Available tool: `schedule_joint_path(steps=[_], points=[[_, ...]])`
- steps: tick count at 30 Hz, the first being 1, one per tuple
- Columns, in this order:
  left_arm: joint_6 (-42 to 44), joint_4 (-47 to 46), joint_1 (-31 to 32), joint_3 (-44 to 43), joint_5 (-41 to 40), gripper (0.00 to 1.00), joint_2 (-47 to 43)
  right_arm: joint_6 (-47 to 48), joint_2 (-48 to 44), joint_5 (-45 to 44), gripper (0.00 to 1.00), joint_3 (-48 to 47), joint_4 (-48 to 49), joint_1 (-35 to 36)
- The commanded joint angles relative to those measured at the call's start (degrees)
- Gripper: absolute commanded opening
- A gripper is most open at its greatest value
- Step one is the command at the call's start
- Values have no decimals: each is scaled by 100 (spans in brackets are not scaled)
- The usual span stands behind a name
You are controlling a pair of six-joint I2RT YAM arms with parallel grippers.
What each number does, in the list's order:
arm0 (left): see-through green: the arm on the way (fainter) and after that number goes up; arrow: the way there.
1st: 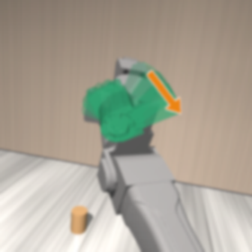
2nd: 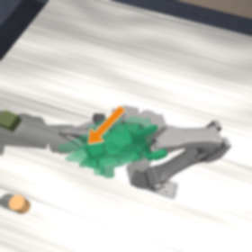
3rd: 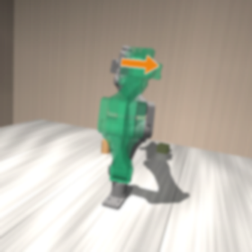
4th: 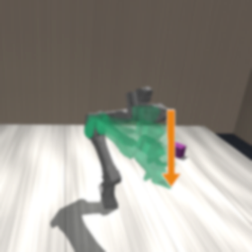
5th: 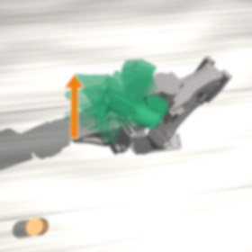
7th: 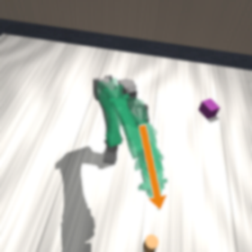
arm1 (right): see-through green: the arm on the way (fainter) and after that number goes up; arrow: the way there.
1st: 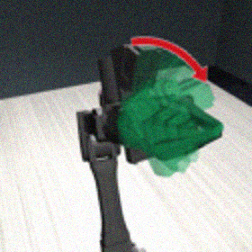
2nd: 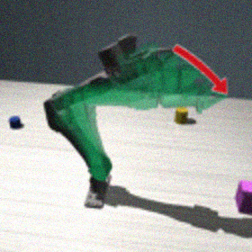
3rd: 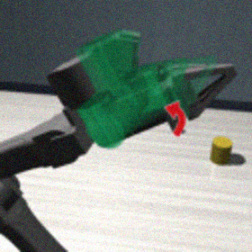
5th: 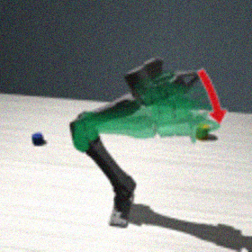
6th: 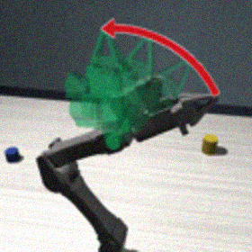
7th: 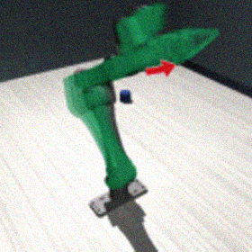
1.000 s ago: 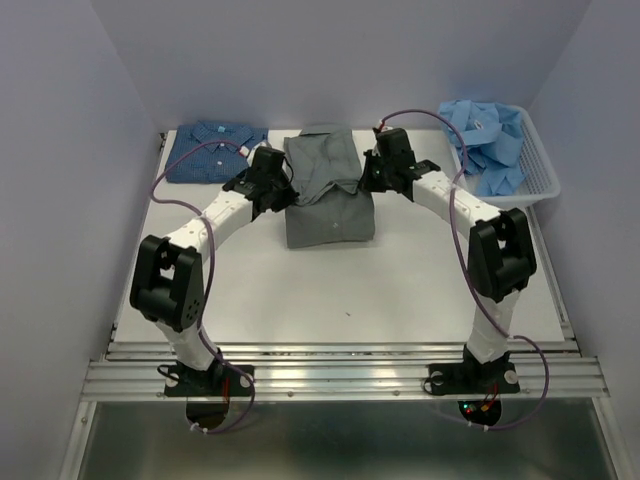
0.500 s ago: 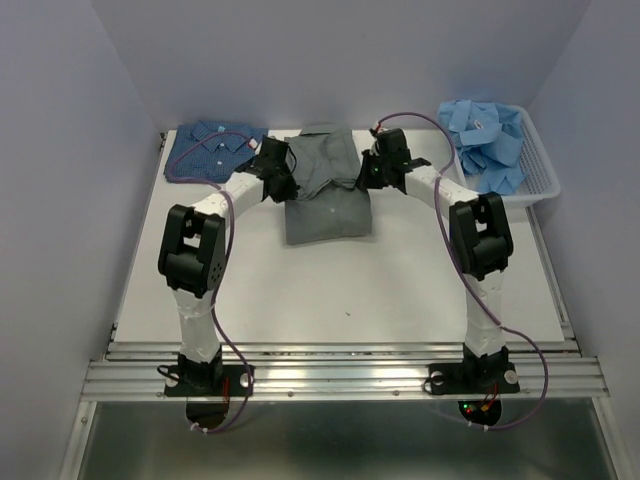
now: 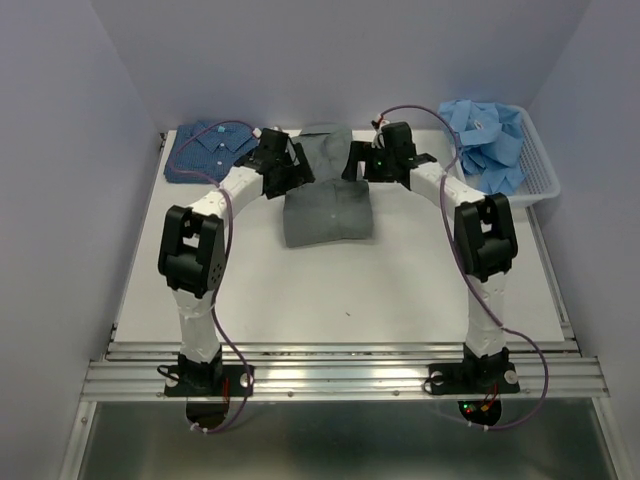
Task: Fold and stack the long sleeve shirts
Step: Fold the shirt
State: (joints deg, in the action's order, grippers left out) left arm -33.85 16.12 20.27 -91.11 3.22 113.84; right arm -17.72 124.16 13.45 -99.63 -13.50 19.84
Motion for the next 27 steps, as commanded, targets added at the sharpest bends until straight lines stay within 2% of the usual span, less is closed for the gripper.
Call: schedule_joint_path(steps=[1,6,7,10,11,14,19,23,27], points=[[89,-47,12,-39,73,99,-889,-21,-1224,656,100,180,181,-15],[-34,-249,56,655,134,99,-1601,-478,-2114,1597,100,1407,619,-15],[-60,-337,56,804,222,99,-1724,-600,-2254,2104,100,1664,777,-15],[-219,-679,91,1454,493,99,-2199,-1276,-2589,3281,100,2577,1822,-15],[-280,-776,117,1743,608,99,-2339,-1461,-2616,3504,100,2755,2294,-15],[-526,-1303,301,2271,1169,99,-2446,-1902,-2634,3857,100,3177,2693,116],[-816,-1874,469,2554,1470,99,-1990,-1788,-2248,3726,100,3284,2738,293],[-843,-2138,469,2397,1541,99,-1349,-1534,-1371,3051,100,2907,2660,293],[-808,-2025,451,2203,1409,99,-831,-1595,-694,3094,100,2686,2624,170]])
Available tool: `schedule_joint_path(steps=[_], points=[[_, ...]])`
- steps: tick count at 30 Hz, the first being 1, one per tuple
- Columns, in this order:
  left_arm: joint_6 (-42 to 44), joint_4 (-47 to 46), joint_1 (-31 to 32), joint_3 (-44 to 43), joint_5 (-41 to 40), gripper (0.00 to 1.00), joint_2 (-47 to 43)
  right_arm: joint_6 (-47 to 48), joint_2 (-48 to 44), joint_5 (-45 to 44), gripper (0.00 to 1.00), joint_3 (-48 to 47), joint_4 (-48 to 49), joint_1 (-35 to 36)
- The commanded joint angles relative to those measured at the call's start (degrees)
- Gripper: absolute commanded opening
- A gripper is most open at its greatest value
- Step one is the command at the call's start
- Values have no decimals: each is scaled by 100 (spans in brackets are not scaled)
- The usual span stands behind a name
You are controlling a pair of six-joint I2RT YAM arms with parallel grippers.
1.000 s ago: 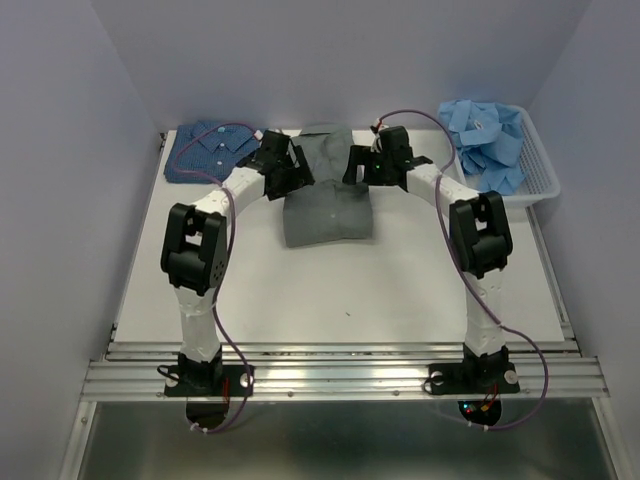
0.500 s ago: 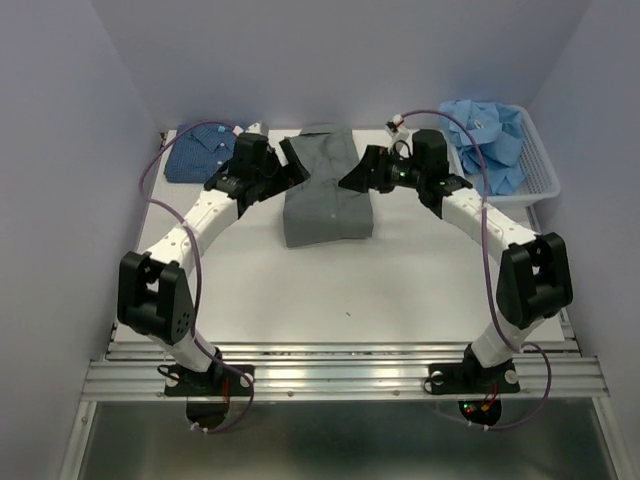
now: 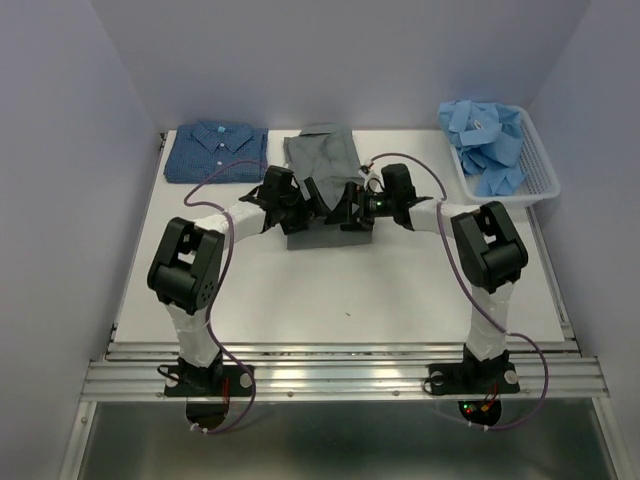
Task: Fold and stack the long sleeve shirts
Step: Fold the shirt
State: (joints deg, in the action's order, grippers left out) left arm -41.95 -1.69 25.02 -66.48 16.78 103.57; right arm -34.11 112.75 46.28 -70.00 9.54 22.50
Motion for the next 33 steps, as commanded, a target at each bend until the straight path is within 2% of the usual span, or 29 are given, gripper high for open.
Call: schedule_joint_path(steps=[1,8,11,14,16,21,25,33], points=[[3,-200,-49,-252,37,99,294,79,528,-277,100,-225,320,-158],[-23,-68,-216,187,-59,99,594,492,792,-1050,100,231,285,-343],[64,37,-251,232,-96,99,664,554,775,-877,100,372,171,-343],[214,161,-252,31,-52,99,630,695,495,-726,100,496,49,-343],[205,510,-243,-119,-191,99,429,984,136,-1040,100,417,-327,-343],[126,785,-103,-436,-605,99,-257,1372,-516,-1157,100,118,-726,-343],[30,908,55,-656,-447,99,-513,1240,-526,-1192,100,-242,-734,-343],[-50,548,267,-875,-254,99,-145,1161,756,-1323,100,-2008,-761,-343]])
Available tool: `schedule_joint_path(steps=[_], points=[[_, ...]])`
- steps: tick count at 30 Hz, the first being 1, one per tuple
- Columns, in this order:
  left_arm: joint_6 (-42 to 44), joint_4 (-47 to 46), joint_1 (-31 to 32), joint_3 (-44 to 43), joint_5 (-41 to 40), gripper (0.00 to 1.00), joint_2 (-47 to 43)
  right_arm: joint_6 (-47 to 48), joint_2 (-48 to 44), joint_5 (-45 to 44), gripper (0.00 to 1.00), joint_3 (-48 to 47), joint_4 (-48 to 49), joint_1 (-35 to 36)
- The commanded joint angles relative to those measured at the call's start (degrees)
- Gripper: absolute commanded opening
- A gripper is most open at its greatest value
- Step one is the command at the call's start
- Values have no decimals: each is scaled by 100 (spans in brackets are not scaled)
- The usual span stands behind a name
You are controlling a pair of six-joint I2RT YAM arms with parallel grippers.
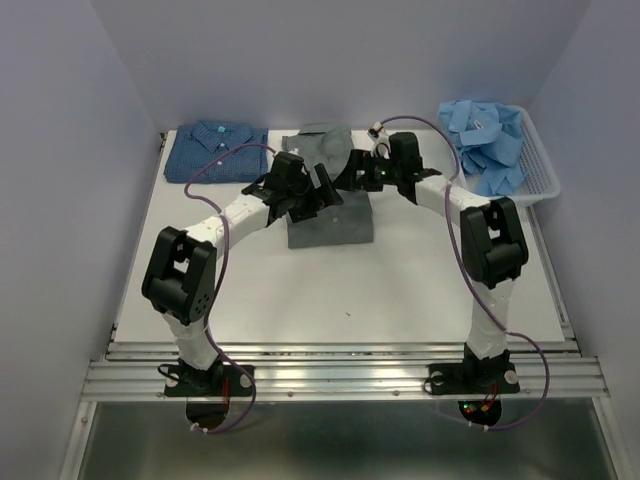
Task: Fold and stack the long sleeve shirts
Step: Fold the shirt
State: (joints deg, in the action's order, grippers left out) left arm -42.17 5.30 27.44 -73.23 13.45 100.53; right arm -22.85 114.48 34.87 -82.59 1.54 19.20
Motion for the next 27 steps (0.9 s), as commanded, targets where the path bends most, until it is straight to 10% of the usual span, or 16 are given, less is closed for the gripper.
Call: schedule_joint_path(steps=[1,10,27], points=[[-37,-204,24,-244,70,99,238,26,750,-226,100,-907,39,-13],[-54,-363,-19,-710,429,99,1337,-97,1938,-323,100,-1261,39,-206],[463,-82,-257,1399,-466,99,-120,-1002,-1171,-367,100,4144,1472,838]])
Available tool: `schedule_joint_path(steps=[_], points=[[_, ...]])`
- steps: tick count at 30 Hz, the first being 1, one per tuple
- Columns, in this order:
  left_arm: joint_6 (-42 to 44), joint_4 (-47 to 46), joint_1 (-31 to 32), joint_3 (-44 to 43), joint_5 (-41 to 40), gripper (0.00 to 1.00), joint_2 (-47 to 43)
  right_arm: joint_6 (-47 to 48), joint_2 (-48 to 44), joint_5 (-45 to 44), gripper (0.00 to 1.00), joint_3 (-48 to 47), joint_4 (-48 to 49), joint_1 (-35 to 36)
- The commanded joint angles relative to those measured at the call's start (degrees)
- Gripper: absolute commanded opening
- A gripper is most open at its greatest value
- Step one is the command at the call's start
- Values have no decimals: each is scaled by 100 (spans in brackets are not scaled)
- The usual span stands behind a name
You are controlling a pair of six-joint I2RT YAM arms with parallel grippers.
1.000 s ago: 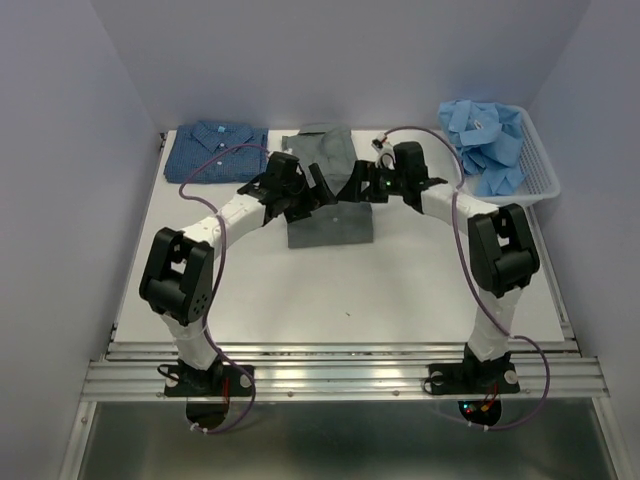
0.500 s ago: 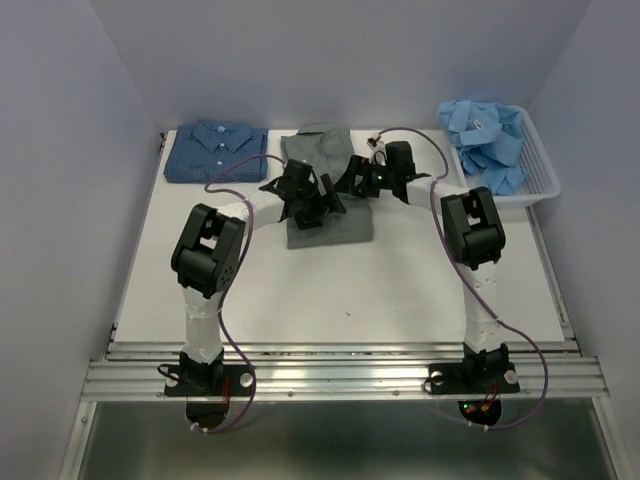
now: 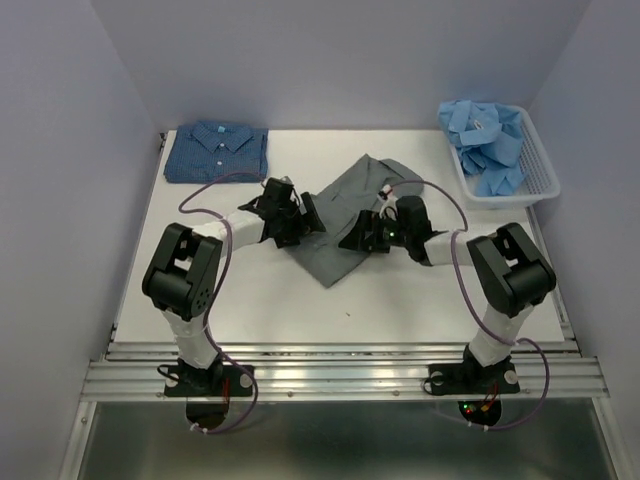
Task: Fold and stack the long sleeve shirts
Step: Fold the shirt
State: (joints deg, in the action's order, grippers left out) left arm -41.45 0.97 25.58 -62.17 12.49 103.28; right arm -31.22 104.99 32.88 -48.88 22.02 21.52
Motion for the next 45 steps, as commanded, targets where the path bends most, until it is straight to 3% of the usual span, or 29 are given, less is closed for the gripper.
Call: schedule_joint_path(steps=[1,5,8,11,16,25,31,34,35,37,38,40,43,44,45], points=[[444,394,-88,372,-405,99,-466,-87,-346,-212,100,879,-620,765],[673,693,-89,416,-459,99,-835,327,-901,-529,100,784,-1348,1162],[744,702,-97,451,-370,99,-1266,170,-1208,-256,100,828,-1289,1162],[630,887,-97,565,-492,99,-1767,230,-1463,-528,100,767,-1305,1162],[313,1247,-97,1285,-783,99,-2576,511,-1946,-827,100,170,-1920,1162],[-460,317,-89,2709,-256,97,-3069,565,-3098,-2488,100,107,-2185,1162],[-575,-808,-80,2913,201,80,-2463,486,-3195,-2559,100,133,-2377,1162],[-470,-941,-19,2842,332,64,-2076,415,-3248,-2690,100,195,-2404,1162],[-365,-941,25,2834,368,55,-1945,415,-3283,-2769,100,204,-2430,1162],[-320,-967,69,2851,342,50,-1830,442,-3309,-2866,100,248,-2466,1162],[-285,-976,78,2842,342,41,-1690,459,-3318,-2901,100,248,-2483,1162],[-276,-1002,131,2746,350,33,-1549,459,-3301,-3042,100,265,-2536,1162],[-267,-1090,271,2518,333,15,-1285,442,-3275,-3104,100,300,-2536,1162],[-250,-1056,298,2465,333,0,-1224,459,-3266,-3113,100,309,-2545,1162],[-249,-942,307,2360,316,0,-1127,503,-3239,-3147,100,301,-2580,1162]])
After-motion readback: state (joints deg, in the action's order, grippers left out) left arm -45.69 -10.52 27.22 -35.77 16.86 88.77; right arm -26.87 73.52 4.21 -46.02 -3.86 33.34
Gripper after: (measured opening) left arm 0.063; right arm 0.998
